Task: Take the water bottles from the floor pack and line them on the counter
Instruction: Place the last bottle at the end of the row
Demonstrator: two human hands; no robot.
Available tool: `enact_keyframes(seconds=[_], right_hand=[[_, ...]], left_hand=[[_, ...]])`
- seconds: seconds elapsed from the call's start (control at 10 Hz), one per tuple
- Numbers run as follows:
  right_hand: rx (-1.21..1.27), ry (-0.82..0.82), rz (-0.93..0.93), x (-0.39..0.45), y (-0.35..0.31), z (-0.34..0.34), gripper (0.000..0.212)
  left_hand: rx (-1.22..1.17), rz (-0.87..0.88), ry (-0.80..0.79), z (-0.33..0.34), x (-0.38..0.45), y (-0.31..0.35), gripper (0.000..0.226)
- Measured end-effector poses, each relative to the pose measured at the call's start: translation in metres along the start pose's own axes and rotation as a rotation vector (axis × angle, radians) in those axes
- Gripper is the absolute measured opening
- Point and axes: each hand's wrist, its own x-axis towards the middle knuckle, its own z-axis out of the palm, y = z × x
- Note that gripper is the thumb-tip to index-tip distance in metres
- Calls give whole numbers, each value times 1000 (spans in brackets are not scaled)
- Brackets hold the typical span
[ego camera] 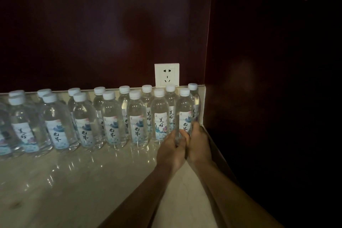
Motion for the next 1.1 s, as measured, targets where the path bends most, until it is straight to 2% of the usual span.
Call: enact_keyframes(seconds=[0.2, 0.4, 0.5, 0.6, 0.8, 0.9, 1.0, 1.1], right_hand=[[-5, -1, 6, 1, 0, -2, 40], [-81, -8, -12, -1, -3, -5, 40], [-61, -1, -13, -1, -4, -5, 39], [-47, -6, -6, -1, -3, -5, 39], [31, -24, 52, 0, -1, -4, 36], [-25, -32, 18, -4, -3, -6, 38], [-127, -74, 19, -7, -4, -10, 48], [-223, -145, 1, -12, -7, -11, 61]], left_hand=[[5, 7, 8, 0, -1, 1, 46], [-13, 1, -24, 1, 0, -2, 56], [9, 21, -11, 2, 1, -4, 44], [12, 30, -8, 2, 0, -5, 46], [29, 67, -1, -1, -6, 5, 34], [-20, 51, -6, -2, -9, 10, 36], [-151, 0, -39, -10, -17, 12, 24], [-180, -20, -86, -24, -20, 14, 17]])
